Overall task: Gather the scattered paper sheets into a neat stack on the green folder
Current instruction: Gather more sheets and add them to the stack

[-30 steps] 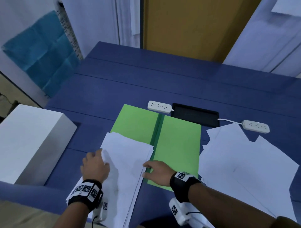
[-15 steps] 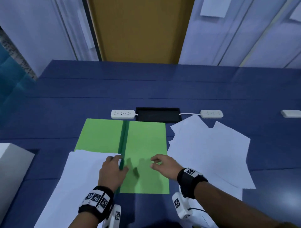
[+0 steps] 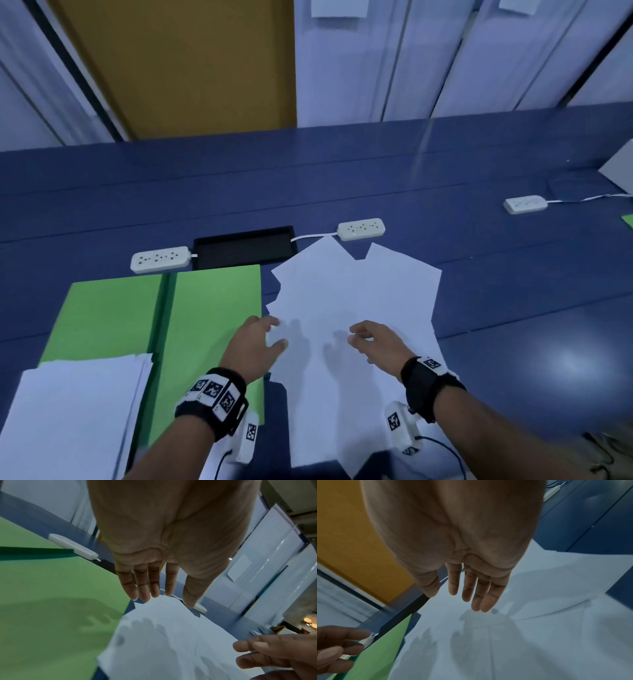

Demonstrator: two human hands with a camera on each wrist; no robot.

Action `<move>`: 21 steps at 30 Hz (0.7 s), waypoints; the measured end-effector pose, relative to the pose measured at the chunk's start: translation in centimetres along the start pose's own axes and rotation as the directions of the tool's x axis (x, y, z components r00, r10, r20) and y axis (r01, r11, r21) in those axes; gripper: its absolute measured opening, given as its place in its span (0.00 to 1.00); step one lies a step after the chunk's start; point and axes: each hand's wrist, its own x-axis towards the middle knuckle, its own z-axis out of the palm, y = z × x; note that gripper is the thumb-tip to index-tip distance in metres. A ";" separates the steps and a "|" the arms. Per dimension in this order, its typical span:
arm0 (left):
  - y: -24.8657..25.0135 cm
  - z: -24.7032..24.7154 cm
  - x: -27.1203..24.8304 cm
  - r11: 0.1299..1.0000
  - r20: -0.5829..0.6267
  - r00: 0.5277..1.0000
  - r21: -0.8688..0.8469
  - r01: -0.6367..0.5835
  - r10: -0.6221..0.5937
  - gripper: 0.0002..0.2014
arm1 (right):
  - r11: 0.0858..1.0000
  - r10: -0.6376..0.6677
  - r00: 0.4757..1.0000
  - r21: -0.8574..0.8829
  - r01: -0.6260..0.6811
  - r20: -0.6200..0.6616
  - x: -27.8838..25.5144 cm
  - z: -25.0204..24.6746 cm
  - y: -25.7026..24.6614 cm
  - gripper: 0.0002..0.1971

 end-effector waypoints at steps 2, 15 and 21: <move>2.3 1.5 1.1 1.000 0.022 1.000 0.011 -0.015 0.014 0.22 | 1.000 0.007 1.000 -0.003 -0.007 -0.013 0.8 -2.2 1.7 0.13; 9.4 8.4 8.0 0.947 0.128 0.965 0.259 0.190 -0.228 0.49 | 0.980 0.110 0.994 0.165 -0.113 0.025 5.3 -6.5 8.8 0.17; 12.3 11.8 8.9 0.955 0.177 0.962 0.252 0.157 -0.205 0.47 | 0.961 0.091 0.995 0.257 -0.099 0.042 5.6 -6.4 9.7 0.16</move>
